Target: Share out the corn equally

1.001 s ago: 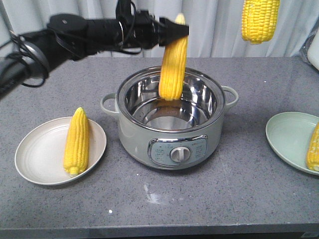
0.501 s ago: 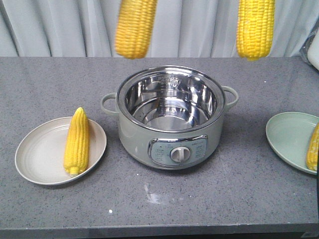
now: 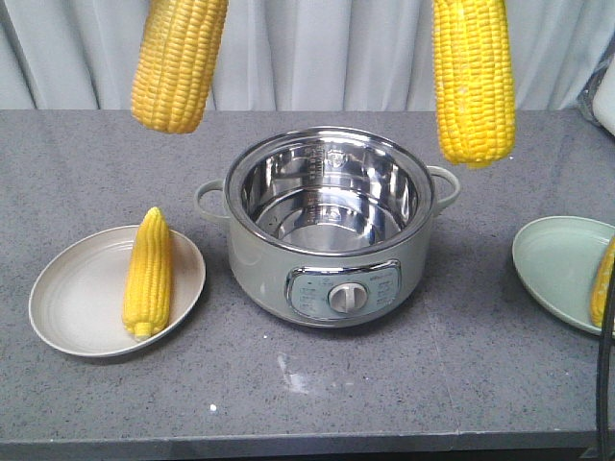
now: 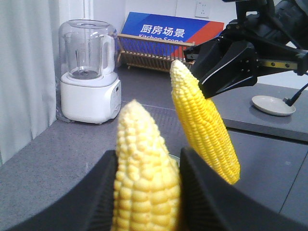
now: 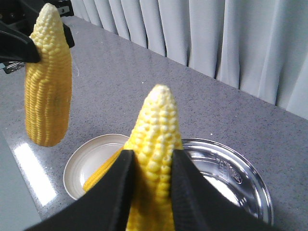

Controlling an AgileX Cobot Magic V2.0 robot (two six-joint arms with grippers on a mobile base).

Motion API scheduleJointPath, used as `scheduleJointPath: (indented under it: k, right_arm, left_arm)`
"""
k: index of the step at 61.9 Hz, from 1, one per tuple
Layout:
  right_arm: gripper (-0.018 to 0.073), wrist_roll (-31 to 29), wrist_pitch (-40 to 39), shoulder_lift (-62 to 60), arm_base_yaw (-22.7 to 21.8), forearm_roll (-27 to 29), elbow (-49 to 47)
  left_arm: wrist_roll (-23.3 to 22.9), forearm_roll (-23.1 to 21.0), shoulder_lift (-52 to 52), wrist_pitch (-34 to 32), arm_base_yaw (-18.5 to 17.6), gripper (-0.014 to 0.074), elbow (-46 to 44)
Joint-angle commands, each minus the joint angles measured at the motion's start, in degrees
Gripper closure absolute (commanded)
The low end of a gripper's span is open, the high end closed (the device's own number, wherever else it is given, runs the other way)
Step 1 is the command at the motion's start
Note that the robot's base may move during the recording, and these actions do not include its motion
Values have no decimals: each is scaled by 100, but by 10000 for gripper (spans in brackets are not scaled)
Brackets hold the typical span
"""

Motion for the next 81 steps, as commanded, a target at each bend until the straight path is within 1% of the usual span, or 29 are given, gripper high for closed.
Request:
scheduleJointPath:
  k: [1, 7, 81]
  right_arm:
    - [565, -48, 18, -201, -28, 342, -168]
    - [565, -48, 163, -201, -28, 342, -168]
    - [565, -48, 163, -201, -28, 347, -168]
  left_arm:
    - [-138, 36, -293, -617, 10, 604, -134]
    - [-138, 36, -293, -617, 10, 604, -134]
    - [-138, 25, -293, -617, 5, 604, -134]
